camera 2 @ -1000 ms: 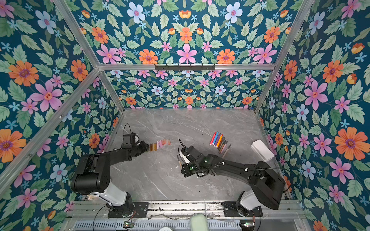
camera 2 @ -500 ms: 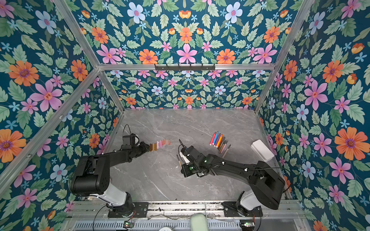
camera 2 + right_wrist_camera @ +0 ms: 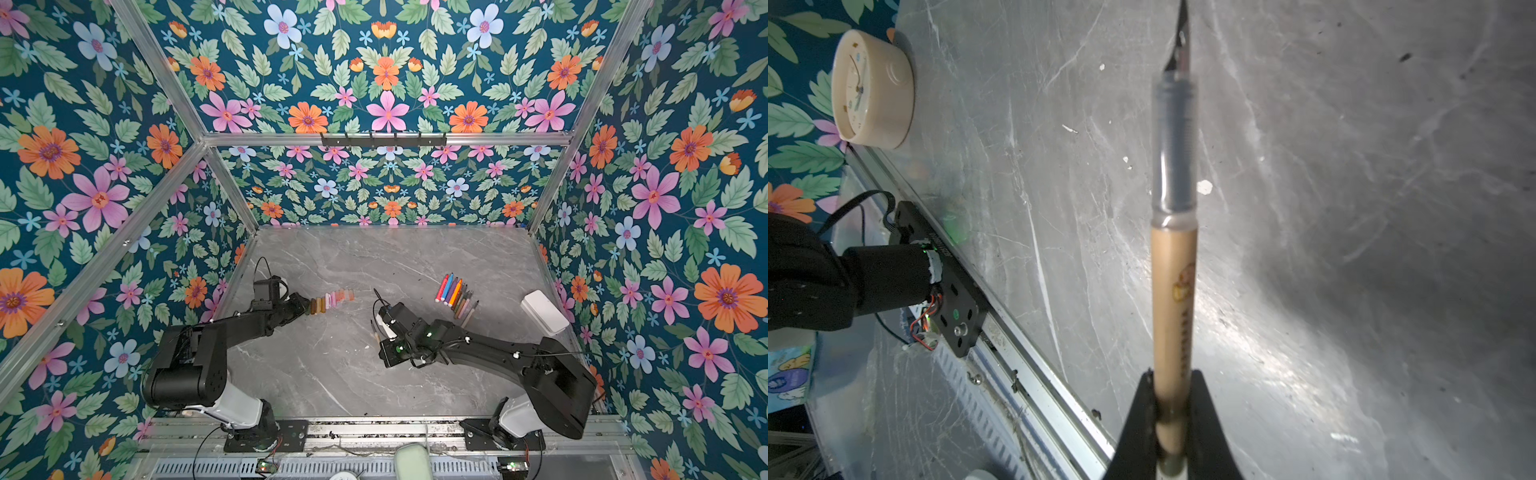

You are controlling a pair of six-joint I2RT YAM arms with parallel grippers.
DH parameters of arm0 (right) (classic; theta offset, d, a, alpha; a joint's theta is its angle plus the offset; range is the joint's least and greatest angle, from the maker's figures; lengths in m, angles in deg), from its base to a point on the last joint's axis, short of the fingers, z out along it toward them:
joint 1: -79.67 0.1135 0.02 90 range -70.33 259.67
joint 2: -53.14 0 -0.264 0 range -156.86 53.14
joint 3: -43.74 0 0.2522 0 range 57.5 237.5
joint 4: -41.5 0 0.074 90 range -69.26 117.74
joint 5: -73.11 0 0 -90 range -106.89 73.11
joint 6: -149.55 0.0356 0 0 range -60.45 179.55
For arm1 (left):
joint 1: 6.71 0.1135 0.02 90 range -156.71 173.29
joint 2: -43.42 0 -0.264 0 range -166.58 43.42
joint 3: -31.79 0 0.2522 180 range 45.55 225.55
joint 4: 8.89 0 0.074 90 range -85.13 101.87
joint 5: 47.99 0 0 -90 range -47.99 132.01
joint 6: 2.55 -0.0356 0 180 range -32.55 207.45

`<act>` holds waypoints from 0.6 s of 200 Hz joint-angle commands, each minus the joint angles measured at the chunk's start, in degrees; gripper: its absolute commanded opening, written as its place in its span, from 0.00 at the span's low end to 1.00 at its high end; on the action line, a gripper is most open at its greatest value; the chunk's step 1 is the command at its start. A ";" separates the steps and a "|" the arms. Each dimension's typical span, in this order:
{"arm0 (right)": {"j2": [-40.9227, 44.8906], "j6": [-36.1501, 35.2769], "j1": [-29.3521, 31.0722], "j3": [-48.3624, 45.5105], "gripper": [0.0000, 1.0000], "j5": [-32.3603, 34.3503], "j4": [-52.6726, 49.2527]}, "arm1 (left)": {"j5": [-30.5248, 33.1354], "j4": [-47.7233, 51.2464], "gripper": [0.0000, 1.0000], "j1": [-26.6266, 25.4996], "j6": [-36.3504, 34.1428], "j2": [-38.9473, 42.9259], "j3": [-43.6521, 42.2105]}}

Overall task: Open the pen caps
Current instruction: 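Lower the green cap at the end of the cap row and open the left gripper, then carry the uncapped pen to the other pens and release it with the right gripper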

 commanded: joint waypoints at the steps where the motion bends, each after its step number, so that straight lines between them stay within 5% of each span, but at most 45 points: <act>1: 4.69 -0.40 -4.91 -1.24 0.00 2.86 -3.87 | 4.25 1.37 0.30 0.01 -0.35 4.47 -0.90; 31: 16.33 2.00 -22.92 -7.29 0.00 1.67 -5.84 | 6.91 1.73 0.30 0.03 -0.22 16.27 -3.71; 70: 25.21 9.32 -53.79 -18.84 0.00 -13.87 0.07 | 0.85 -5.29 0.30 -0.31 1.10 25.98 -10.64; 89: 24.07 9.16 -59.73 -20.38 0.00 -15.53 0.34 | 0.39 -8.00 0.30 -0.62 0.17 28.39 -14.10; 120: 18.73 10.14 -60.42 -23.57 0.00 -16.37 6.75 | 0.10 -10.14 0.29 -0.59 -1.26 30.39 -17.03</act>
